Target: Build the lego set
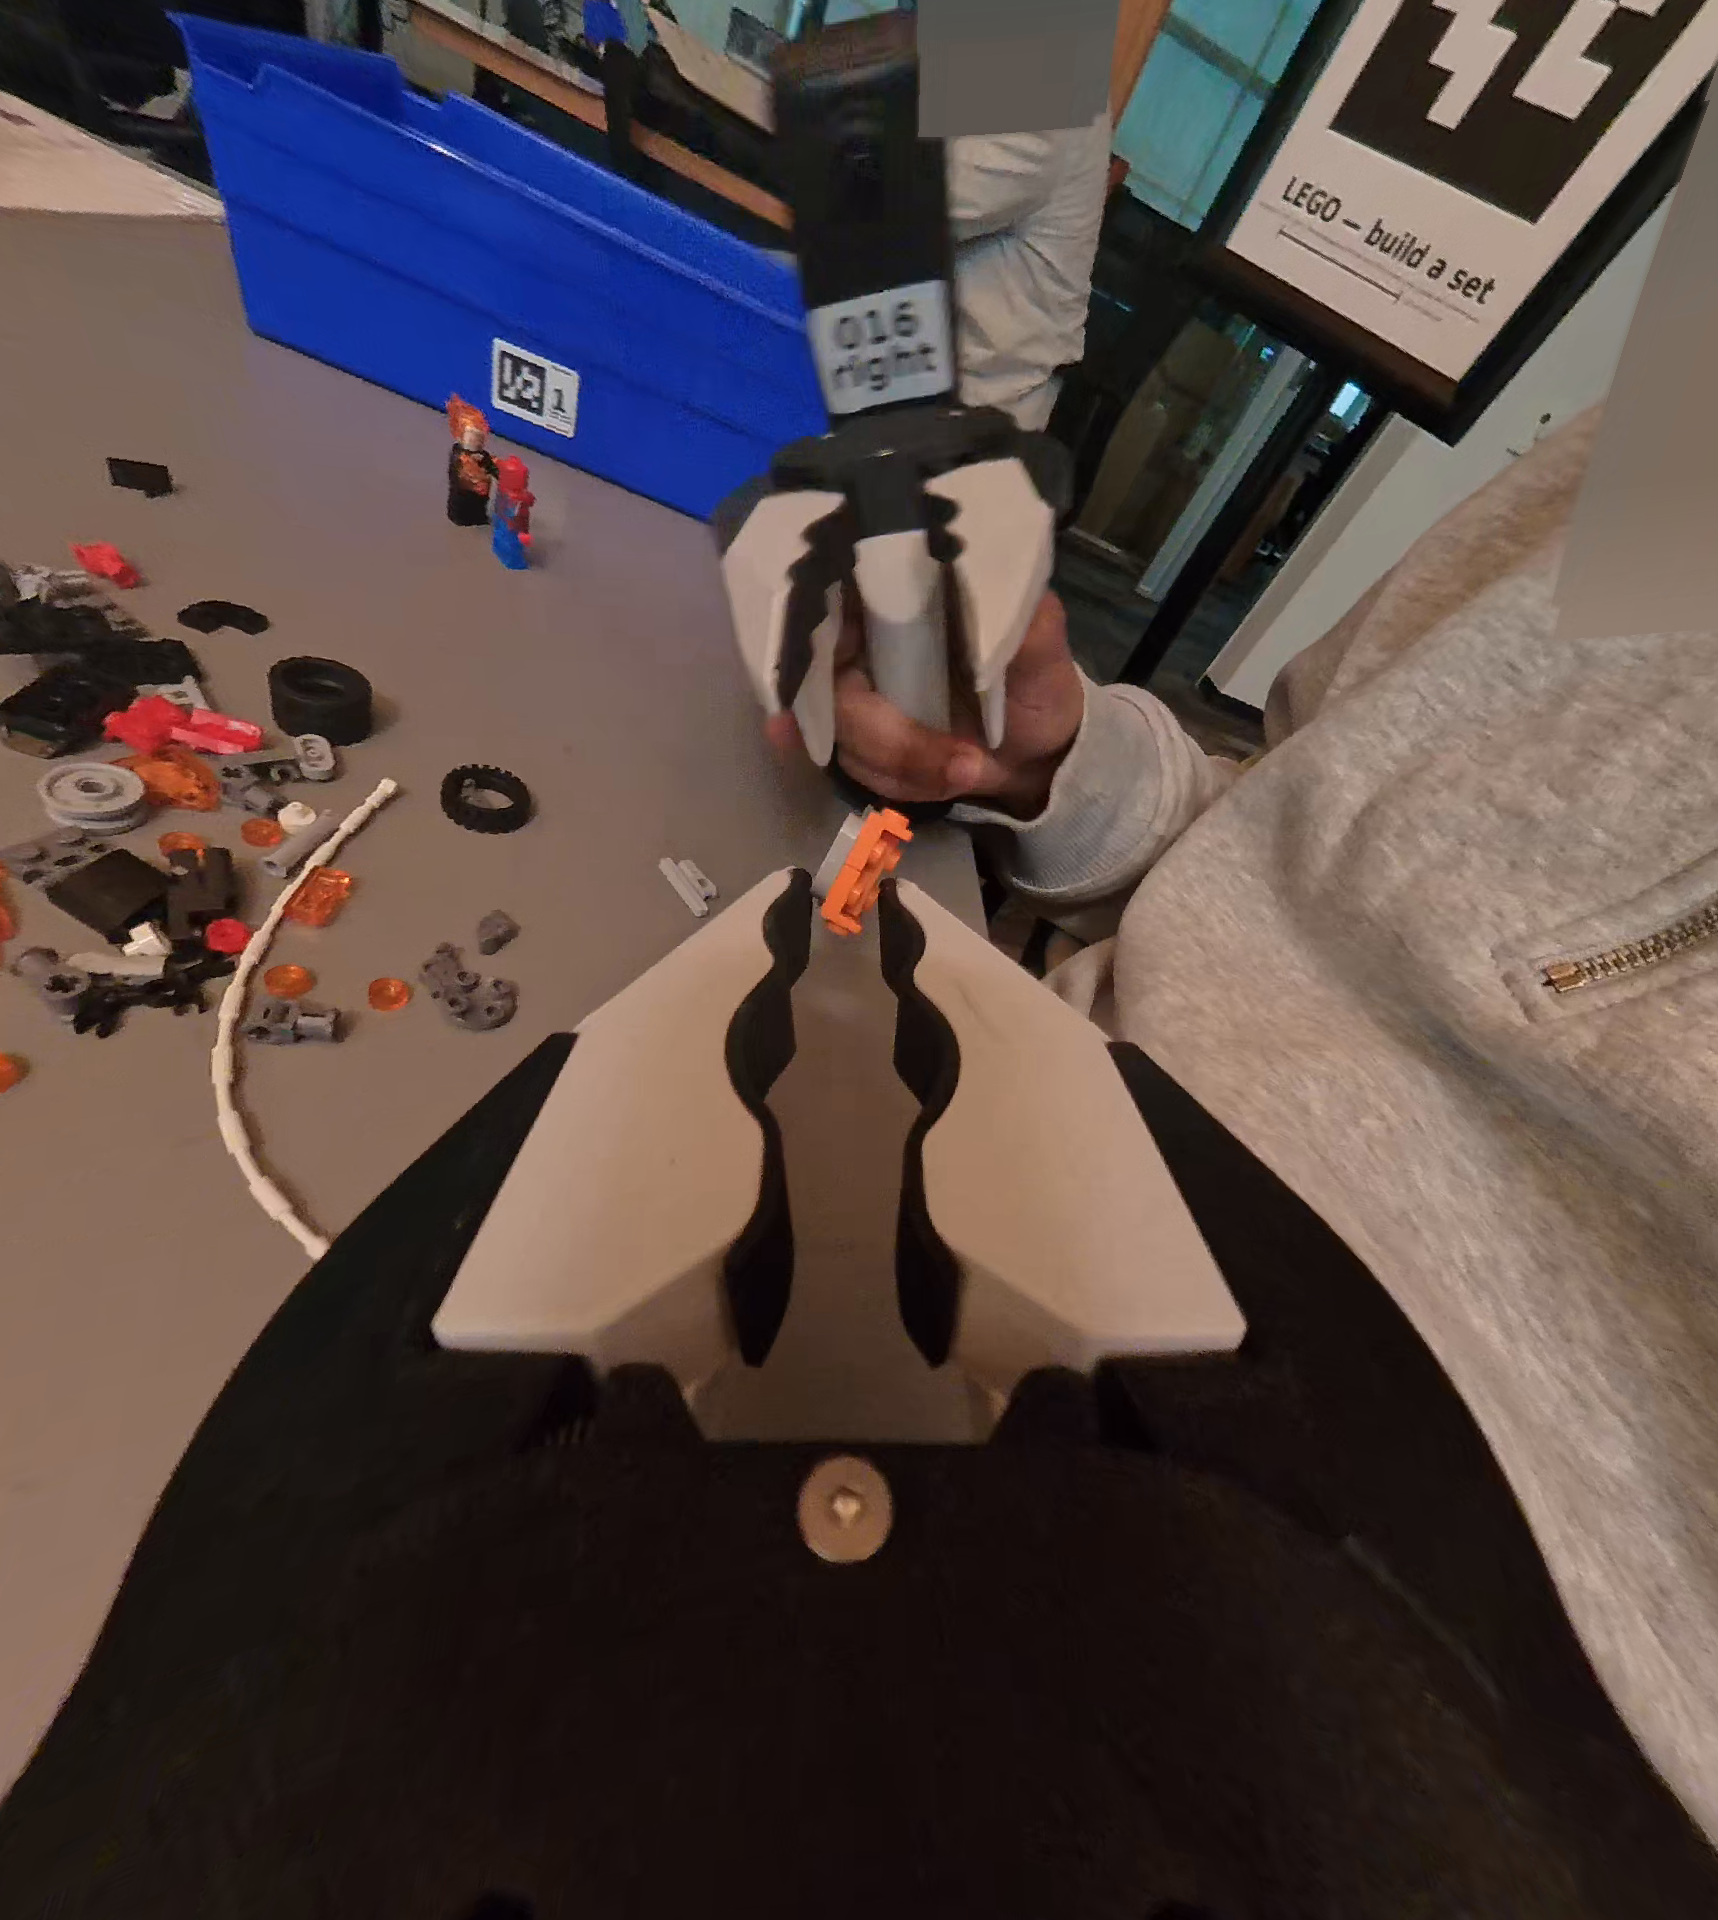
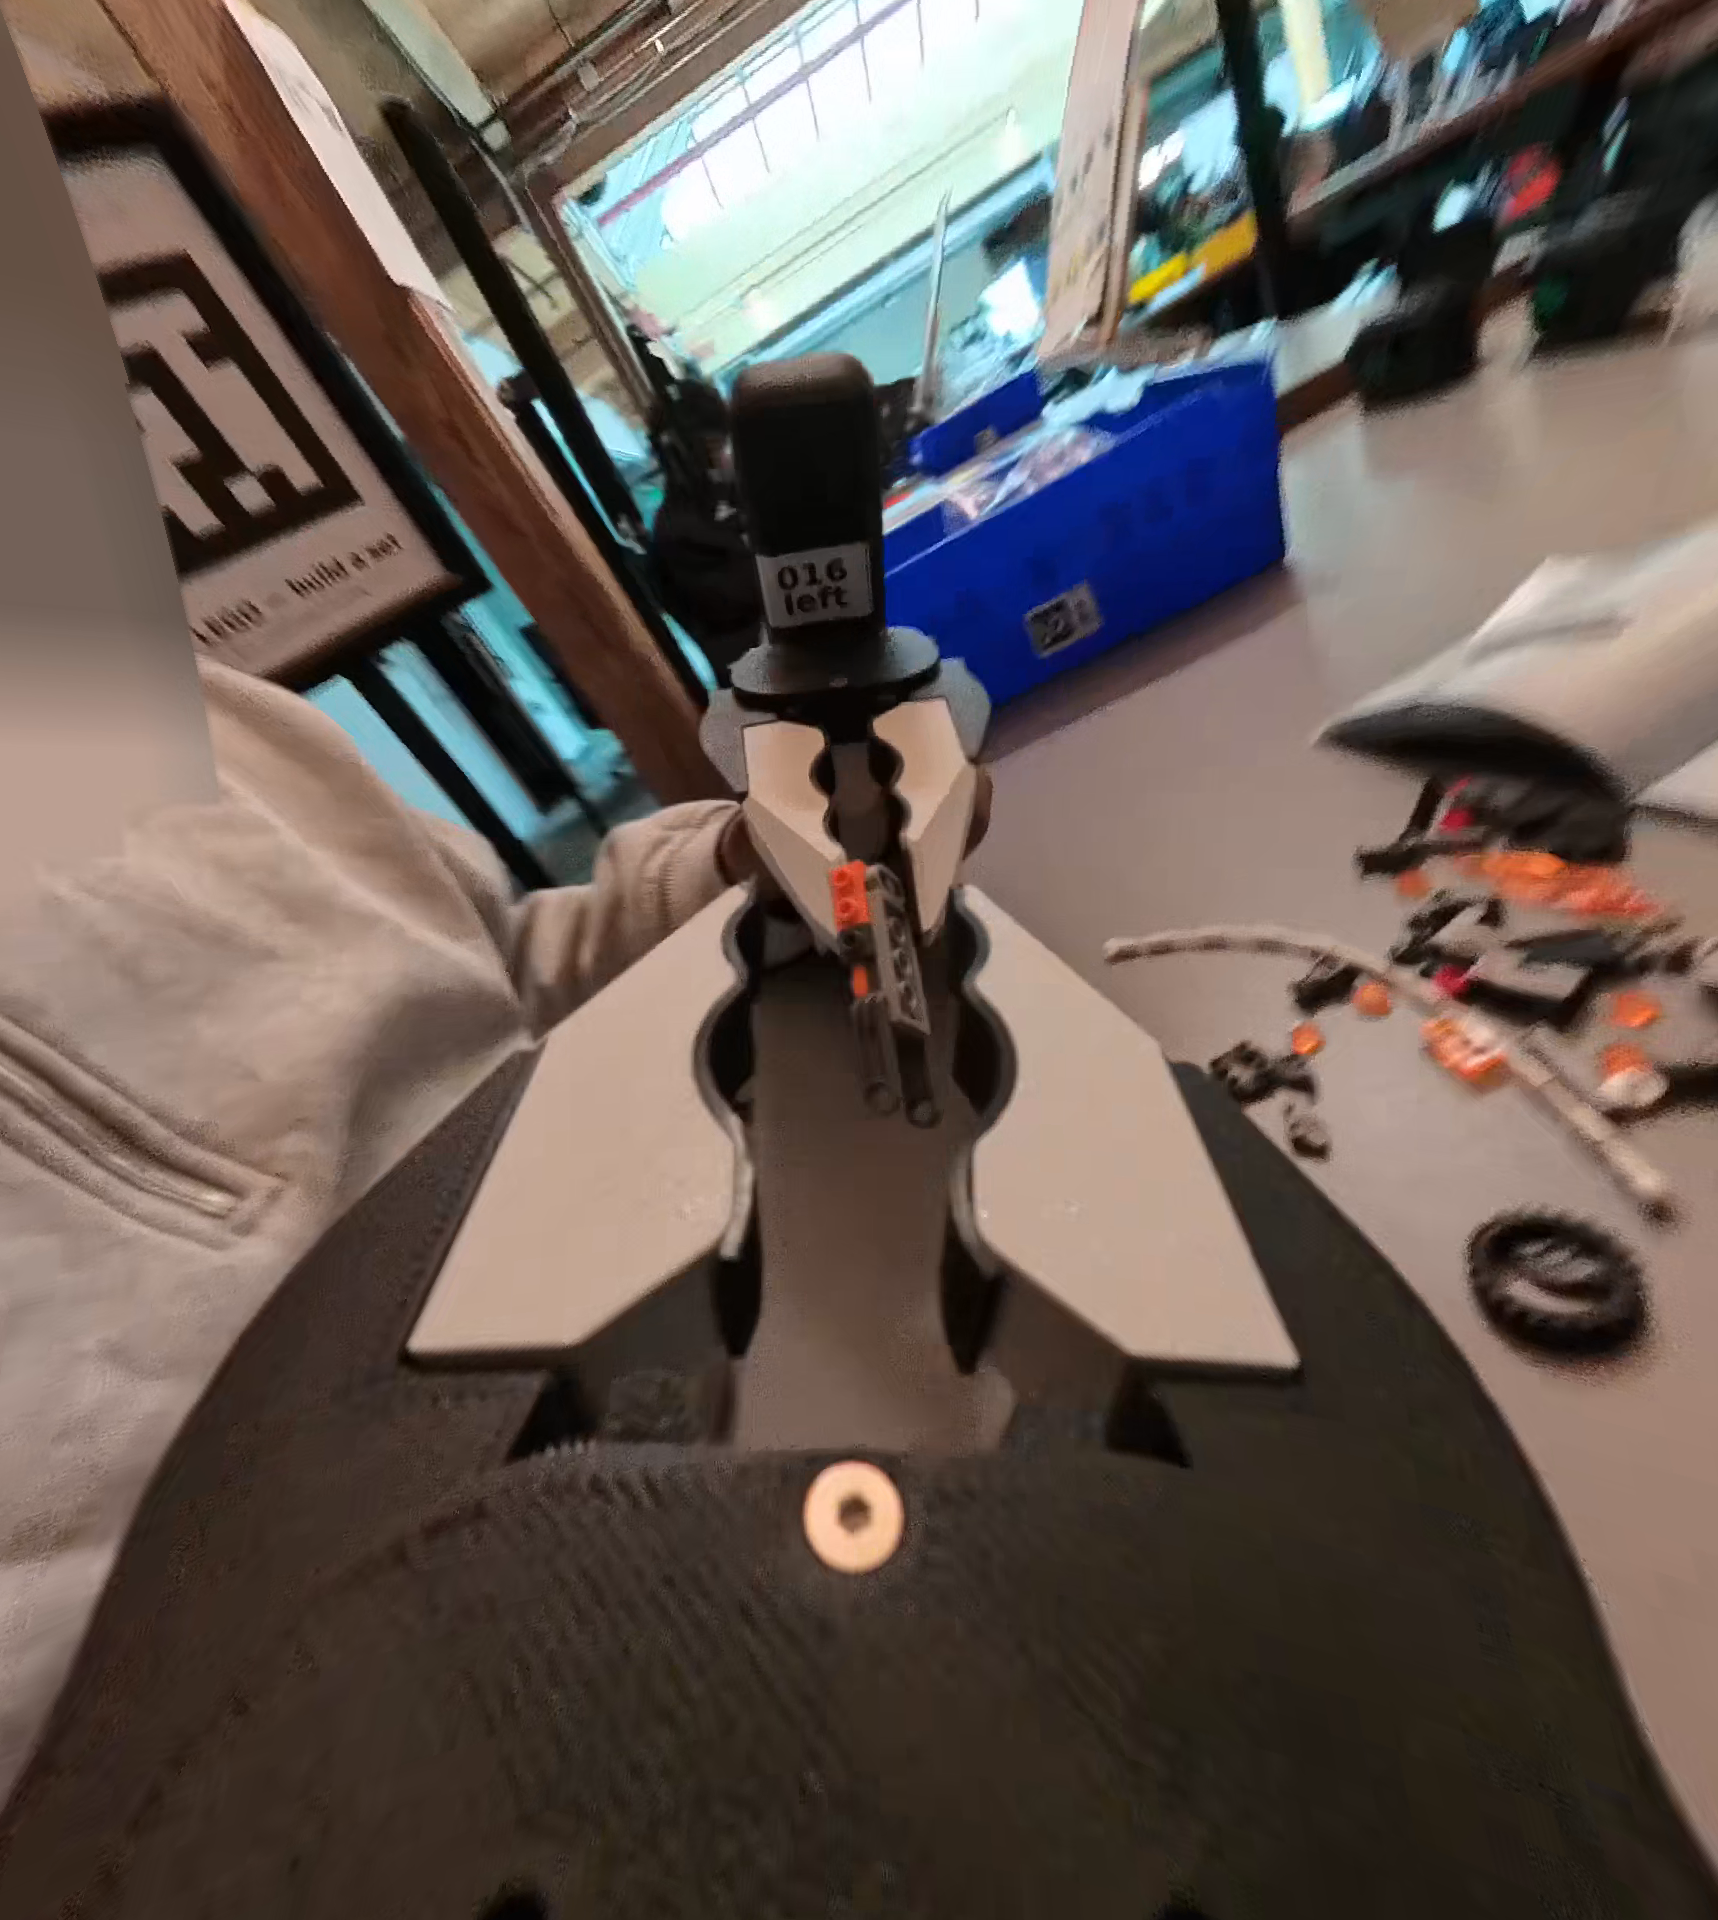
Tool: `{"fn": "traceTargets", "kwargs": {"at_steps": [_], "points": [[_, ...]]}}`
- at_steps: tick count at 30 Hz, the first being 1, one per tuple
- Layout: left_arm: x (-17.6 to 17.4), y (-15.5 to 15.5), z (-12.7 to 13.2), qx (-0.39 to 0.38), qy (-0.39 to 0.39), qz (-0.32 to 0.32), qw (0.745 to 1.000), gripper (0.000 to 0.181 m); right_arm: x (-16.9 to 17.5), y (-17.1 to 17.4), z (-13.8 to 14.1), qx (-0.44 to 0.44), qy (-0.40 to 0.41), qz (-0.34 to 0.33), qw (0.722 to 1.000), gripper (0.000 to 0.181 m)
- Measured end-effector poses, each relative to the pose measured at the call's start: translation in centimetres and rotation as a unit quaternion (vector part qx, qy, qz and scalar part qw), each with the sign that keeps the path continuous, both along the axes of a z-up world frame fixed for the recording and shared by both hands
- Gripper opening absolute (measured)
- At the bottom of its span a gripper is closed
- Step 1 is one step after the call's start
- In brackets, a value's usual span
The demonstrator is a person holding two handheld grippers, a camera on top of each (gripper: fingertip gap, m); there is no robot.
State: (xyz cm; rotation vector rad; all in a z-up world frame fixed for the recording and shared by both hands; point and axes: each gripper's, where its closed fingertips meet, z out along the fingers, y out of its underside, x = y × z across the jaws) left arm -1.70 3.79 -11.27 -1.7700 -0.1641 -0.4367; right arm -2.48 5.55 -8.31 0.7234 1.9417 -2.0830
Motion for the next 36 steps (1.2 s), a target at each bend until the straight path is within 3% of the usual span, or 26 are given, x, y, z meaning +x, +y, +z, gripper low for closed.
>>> {"fn": "traceTargets", "kwargs": {"at_steps": [4, 7, 9, 11, 14, 16, 18, 24, 30, 36], "points": [[-1.1, -0.2, -0.1, 0.0, -0.019, 0.027, 0.999, 0.01, -0.3, 0.1, 0.2, 0.073, 0.15, -0.08, 0.983, 0.037], [-2.1, -0.2, -0.1, 0.003, -0.047, 0.051, 0.998, 0.01, 0.1, -0.5, -0.3, 0.15, 0.258, -0.112, 0.948, 0.024], [-2.3, 0.0, 0.1, 0.015, -0.076, 0.062, 0.995, 0.01, 0.0, -0.5, -0.2, 0.201, 0.337, -0.16, 0.906, 0.021], [-2.0, 0.5, 0.3, 0.028, -0.117, 0.058, 0.991, 0.01, -0.1, -0.4, -0.1, 0.248, 0.419, -0.215, 0.847, 0.013], [-1.4, 1.1, 0.3, 0.034, -0.147, 0.044, 0.988, 0.01, -0.2, -0.9, -1.7, 0.324, 0.48, -0.219, 0.785, 0.012], [-1.8, 1.2, 0.0, 0.025, -0.145, 0.062, 0.987, 0.01, -0.7, -1.1, -2.8, 0.355, 0.473, -0.215, 0.777, 0.029], [-1.9, 1.1, 0.1, 0.03, -0.151, 0.063, 0.986, 0.01, -1.1, -1.1, -3.4, 0.368, 0.464, -0.213, 0.777, 0.034], [-2.4, 0.9, 0.3, 0.042, -0.173, 0.07, 0.982, 0.01, -1.5, -0.7, -3.4, 0.377, 0.46, -0.223, 0.772, 0.034], [-2.2, 1.0, -0.1, 0.031, -0.182, 0.066, 0.98, 0.01, -2.0, -0.6, -3.9, 0.403, 0.47, -0.232, 0.75, 0.026], [-2.2, 1.1, 0.0, 0.038, -0.195, 0.059, 0.978, 0.014, -2.0, -0.6, -3.8, 0.395, 0.462, -0.23, 0.76, 0.025]]}}
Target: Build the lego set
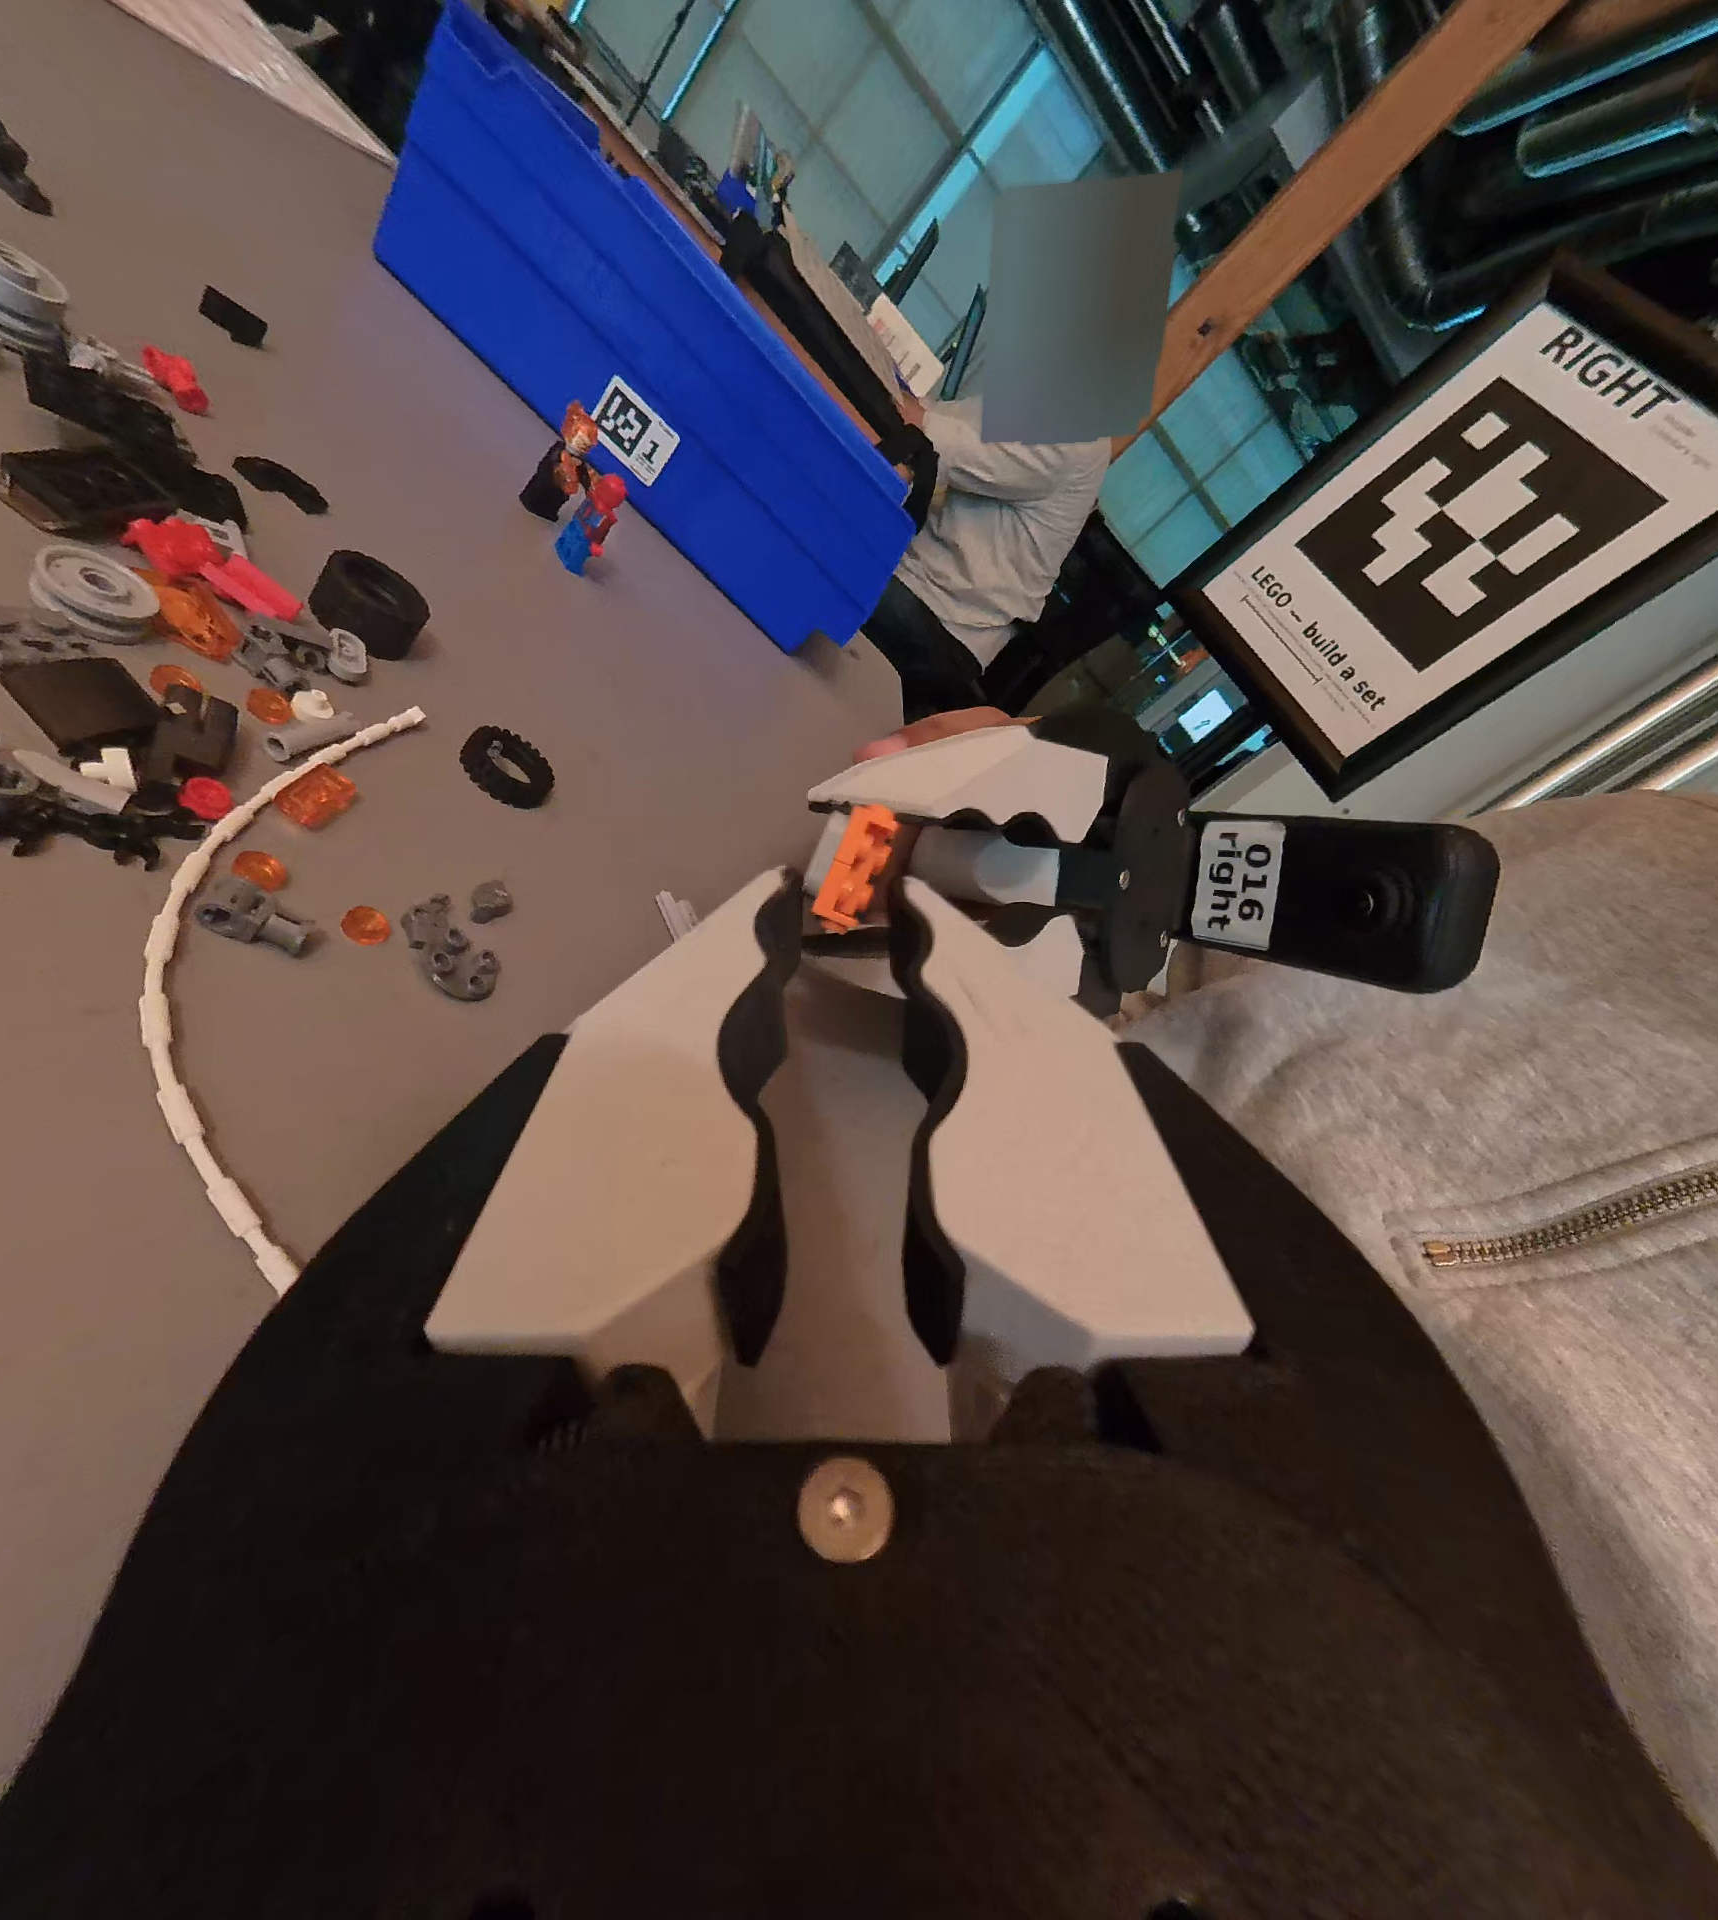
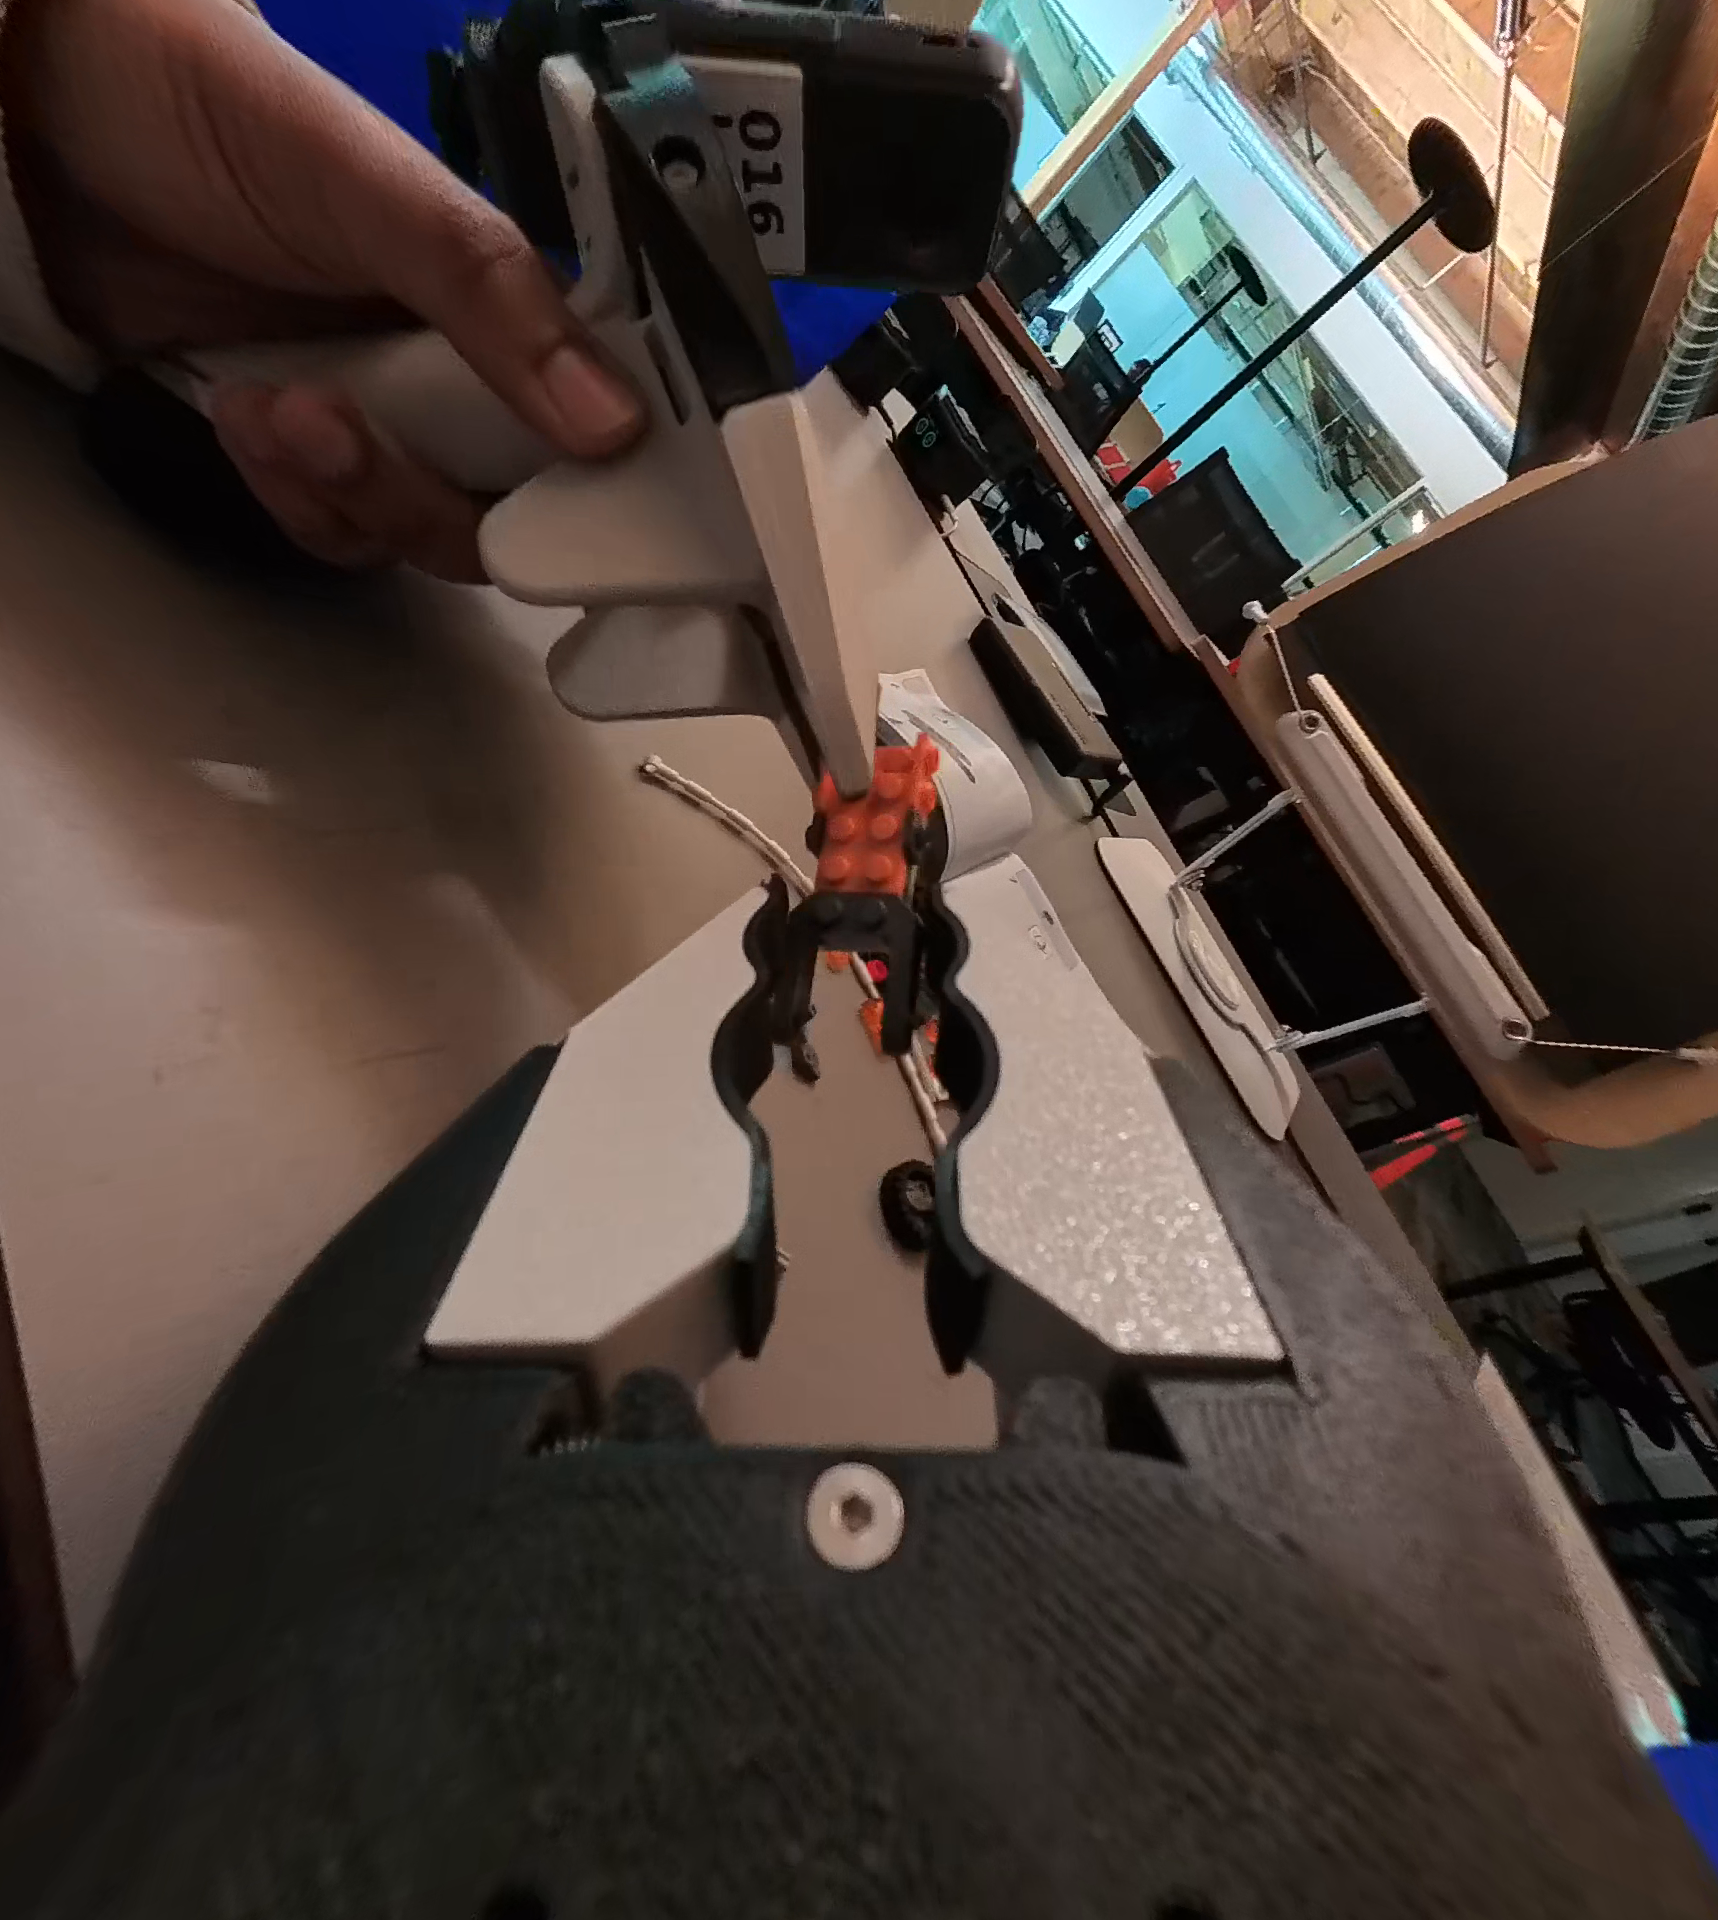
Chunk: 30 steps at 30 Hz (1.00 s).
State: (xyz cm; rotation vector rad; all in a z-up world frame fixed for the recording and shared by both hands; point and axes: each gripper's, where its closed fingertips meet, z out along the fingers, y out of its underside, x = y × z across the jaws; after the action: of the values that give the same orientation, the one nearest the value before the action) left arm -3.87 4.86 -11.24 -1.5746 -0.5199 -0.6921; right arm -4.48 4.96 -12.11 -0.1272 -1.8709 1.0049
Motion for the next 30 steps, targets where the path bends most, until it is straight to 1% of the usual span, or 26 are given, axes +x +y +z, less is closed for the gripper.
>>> {"fn": "traceTargets", "kwargs": {"at_steps": [2, 3, 4, 6, 9, 13, 16, 18, 22, 26, 30], "points": [[-0.3, -0.1, 0.0, 0.002, -0.008, 0.008, 1.0, 0.032, 0.1, 0.1, 0.0, -0.011, -0.016, 0.008, 1.0, 0.025], [-0.7, -0.2, -0.1, 0.002, -0.015, 0.018, 1.0, 0.038, 0.2, 0.0, -0.2, -0.018, -0.033, 0.015, 0.999, 0.025], [-1.0, -0.4, 0.1, 0.01, -0.021, 0.023, 0.999, 0.04, 0.3, 0.0, -0.4, -0.026, -0.057, 0.026, 0.998, 0.024], [-1.8, -0.9, 0.4, 0.024, -0.023, 0.042, 0.999, 0.042, 1.0, -0.1, -1.4, -0.037, -0.13, 0.055, 0.989, 0.022], [-2.6, -1.6, 1.1, 0.039, -0.006, 0.064, 0.997, 0.042, 2.1, -0.3, -2.7, -0.053, -0.24, 0.09, 0.965, 0.019], [-2.3, -1.7, 1.6, 0.051, 0.01, 0.059, 0.997, 0.041, 3.2, -0.1, -4.7, -0.032, -0.33, 0.098, 0.938, 0.019], [-2.0, -1.6, 1.6, 0.047, 0.019, 0.055, 0.997, 0.041, 3.9, 0.3, -6.1, -0.015, -0.391, 0.096, 0.915, 0.018], [-1.9, -1.5, 1.6, 0.047, 0.018, 0.052, 0.997, 0.041, 4.1, 0.5, -6.1, -0.021, -0.404, 0.1, 0.909, 0.018], [-2.0, -1.6, 1.7, 0.054, 0.011, 0.05, 0.997, 0.041, 3.5, 1.4, -6.1, -0.024, -0.397, 0.085, 0.913, 0.019], [-2.2, -1.6, 1.6, 0.049, 0.013, 0.057, 0.997, 0.041, 2.4, 2.3, -6.3, -0.021, -0.382, 0.056, 0.922, 0.035], [-2.2, -1.5, 1.4, 0.041, 0.023, 0.058, 0.997, 0.041, 2.3, 2.4, -6.5, -0.025, -0.399, 0.051, 0.915, 0.04]]}}
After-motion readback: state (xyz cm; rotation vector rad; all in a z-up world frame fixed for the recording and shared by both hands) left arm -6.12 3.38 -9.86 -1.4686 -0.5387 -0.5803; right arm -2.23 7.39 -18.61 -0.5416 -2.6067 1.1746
